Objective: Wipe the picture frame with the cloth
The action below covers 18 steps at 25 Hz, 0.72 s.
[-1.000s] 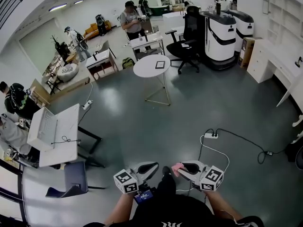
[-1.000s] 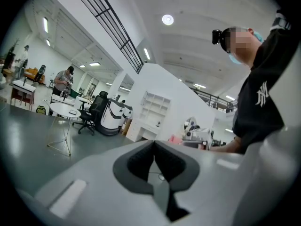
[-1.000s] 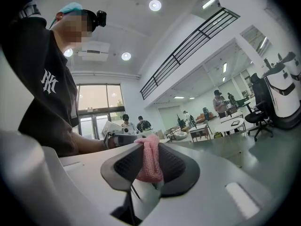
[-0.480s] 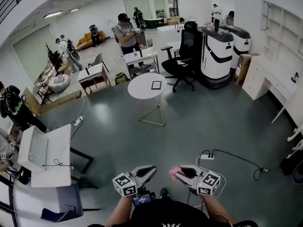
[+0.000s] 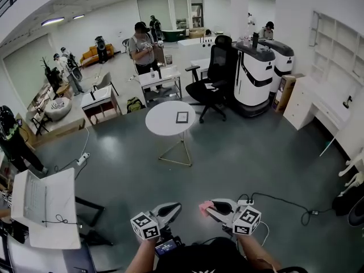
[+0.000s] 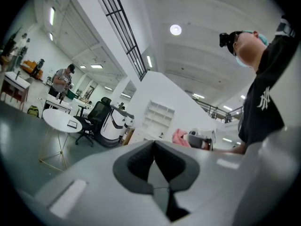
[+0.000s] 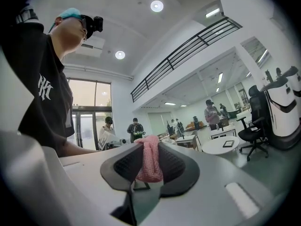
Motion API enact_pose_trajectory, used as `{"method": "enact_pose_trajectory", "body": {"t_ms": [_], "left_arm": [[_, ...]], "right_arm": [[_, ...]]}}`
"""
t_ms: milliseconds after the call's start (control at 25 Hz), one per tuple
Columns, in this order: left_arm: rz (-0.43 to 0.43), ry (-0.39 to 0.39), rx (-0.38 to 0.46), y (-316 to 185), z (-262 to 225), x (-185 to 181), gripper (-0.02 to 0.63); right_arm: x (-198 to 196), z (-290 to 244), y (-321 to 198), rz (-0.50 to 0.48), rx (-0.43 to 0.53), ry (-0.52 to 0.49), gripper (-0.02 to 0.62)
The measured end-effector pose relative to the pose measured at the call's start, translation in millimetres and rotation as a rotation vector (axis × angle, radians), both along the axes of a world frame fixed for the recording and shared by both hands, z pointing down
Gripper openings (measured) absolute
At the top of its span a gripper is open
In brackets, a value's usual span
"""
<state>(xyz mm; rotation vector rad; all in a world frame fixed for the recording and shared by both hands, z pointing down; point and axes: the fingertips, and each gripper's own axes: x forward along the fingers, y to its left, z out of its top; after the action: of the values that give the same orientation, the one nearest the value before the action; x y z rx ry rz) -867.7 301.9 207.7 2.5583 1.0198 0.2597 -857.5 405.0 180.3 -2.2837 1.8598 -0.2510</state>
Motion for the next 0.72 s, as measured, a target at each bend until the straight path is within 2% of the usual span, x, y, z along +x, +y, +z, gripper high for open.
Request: {"method": "enact_pose_trajectory", "body": {"t_ms": [200,400,720], "left_arm": [[0.023,-0.014,-0.026,-8,8,29,0.003],[0.01,-0.047,-0.024,-29,22,69,0.003],[0.009,-0.041,0.033,-22,9,187,0.003]], "right_arm": [[37,7,-7,0.03,-0.024,-0.013,0.087],[85,16,-15,0.054,-0.005,-0.037,0.087],[199,18,-14,0.042,0.044,-0.05,0.087]]}}
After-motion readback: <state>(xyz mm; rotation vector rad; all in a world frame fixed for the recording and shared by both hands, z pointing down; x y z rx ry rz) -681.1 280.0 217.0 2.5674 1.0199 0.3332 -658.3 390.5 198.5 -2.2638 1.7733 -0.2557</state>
